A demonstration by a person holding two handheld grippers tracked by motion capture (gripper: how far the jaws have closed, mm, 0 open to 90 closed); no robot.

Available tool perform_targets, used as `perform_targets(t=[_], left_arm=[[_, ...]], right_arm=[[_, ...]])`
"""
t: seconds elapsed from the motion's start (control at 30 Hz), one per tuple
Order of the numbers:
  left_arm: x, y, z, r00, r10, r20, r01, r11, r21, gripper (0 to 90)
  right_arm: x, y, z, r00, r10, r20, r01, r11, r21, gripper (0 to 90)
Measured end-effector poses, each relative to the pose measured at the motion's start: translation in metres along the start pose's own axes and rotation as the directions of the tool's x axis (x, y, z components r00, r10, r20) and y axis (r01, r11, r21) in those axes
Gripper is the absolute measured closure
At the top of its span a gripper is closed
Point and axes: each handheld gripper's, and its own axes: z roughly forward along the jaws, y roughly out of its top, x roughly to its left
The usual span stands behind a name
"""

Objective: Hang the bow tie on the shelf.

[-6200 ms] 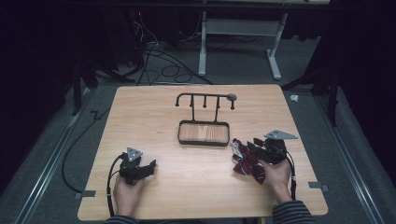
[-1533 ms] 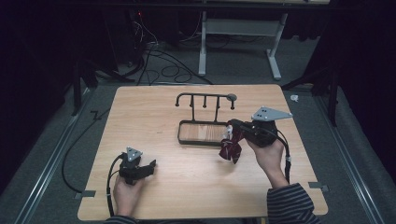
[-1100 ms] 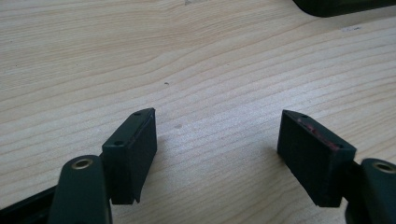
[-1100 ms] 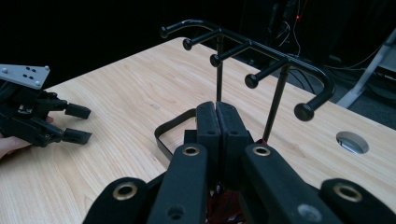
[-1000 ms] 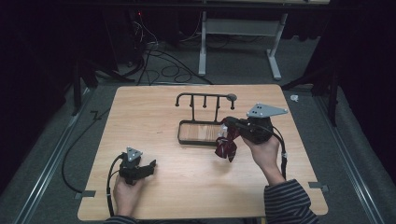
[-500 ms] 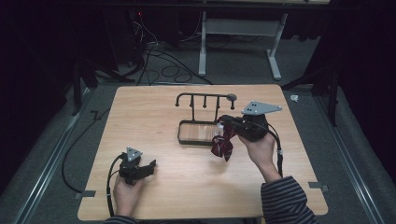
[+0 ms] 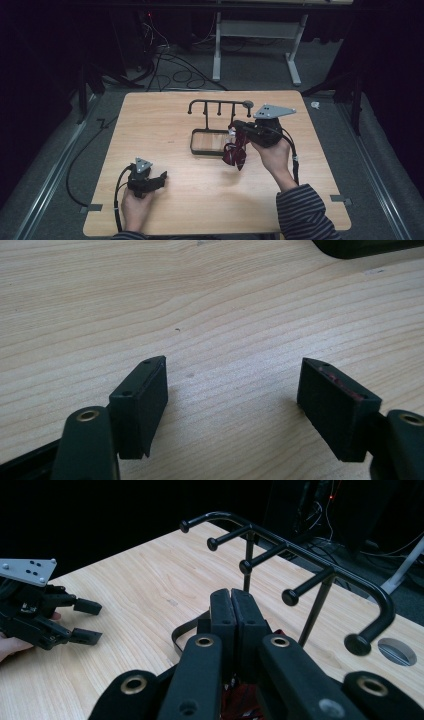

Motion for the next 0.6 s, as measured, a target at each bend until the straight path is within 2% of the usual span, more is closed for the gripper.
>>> perform_targets(t=[0.6], left_arm=[[0.0, 0.0, 0.0, 1.0, -0.005, 0.002, 0.005, 1.0, -0.004, 28.8]], right_arm=[[0.003, 0.015, 0.017, 0.9998, -0.008, -0.018, 0.008, 1.0, 0.009, 90.0]])
